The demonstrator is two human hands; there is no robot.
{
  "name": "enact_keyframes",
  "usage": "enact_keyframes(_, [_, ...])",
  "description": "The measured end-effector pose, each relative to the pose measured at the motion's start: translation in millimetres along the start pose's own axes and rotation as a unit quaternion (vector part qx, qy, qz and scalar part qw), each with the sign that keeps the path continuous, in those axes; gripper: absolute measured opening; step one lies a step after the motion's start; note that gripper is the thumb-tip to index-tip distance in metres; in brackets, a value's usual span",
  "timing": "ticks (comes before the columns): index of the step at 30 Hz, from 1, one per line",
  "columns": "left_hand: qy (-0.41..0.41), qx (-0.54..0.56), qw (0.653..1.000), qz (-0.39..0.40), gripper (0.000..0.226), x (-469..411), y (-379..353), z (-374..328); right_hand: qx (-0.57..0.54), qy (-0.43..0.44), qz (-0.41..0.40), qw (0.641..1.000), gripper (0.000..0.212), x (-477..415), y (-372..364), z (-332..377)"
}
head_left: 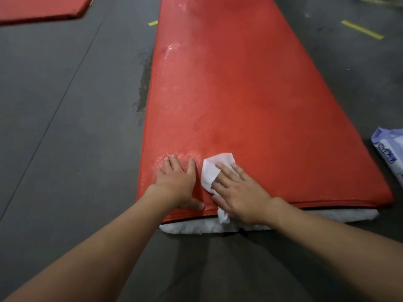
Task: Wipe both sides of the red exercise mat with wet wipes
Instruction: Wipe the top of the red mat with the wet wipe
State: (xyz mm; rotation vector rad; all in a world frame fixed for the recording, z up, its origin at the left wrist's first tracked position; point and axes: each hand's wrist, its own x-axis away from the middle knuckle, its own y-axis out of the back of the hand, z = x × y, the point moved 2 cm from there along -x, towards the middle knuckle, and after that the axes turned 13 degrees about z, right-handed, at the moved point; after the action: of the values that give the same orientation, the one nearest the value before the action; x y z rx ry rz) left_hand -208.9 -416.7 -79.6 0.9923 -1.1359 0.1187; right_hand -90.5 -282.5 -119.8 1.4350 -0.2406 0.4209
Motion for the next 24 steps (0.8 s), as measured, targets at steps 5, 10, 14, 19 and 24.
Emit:
enact_keyframes(5, [-0.006, -0.040, 0.999, -0.023, 0.127, 1, -3, -8, -0.028, -0.140, -0.012, 0.990, 0.057, -4, 11, -34])
enact_keyframes(10, [-0.080, -0.089, 0.991, -0.061, 0.119, 1, 0, -22, 0.011, -0.012, -0.002, 1.000, 0.054, 14, -2, -17])
enact_keyframes(14, [-0.082, -0.074, 0.994, -0.029, 0.120, 2, 9, -22, -0.049, -0.193, -0.018, 0.980, 0.058, 12, 7, -58])
enact_keyframes(19, [-0.082, -0.030, 0.995, -0.040, 0.095, 3, 24, -32, 0.017, -0.024, 0.006, 1.000, 0.058, 24, -5, -35])
enact_keyframes(24, [-0.050, -0.048, 0.995, -0.070, 0.098, 4, 23, -41, -0.032, -0.173, -0.019, 0.984, 0.057, 19, 0, -52])
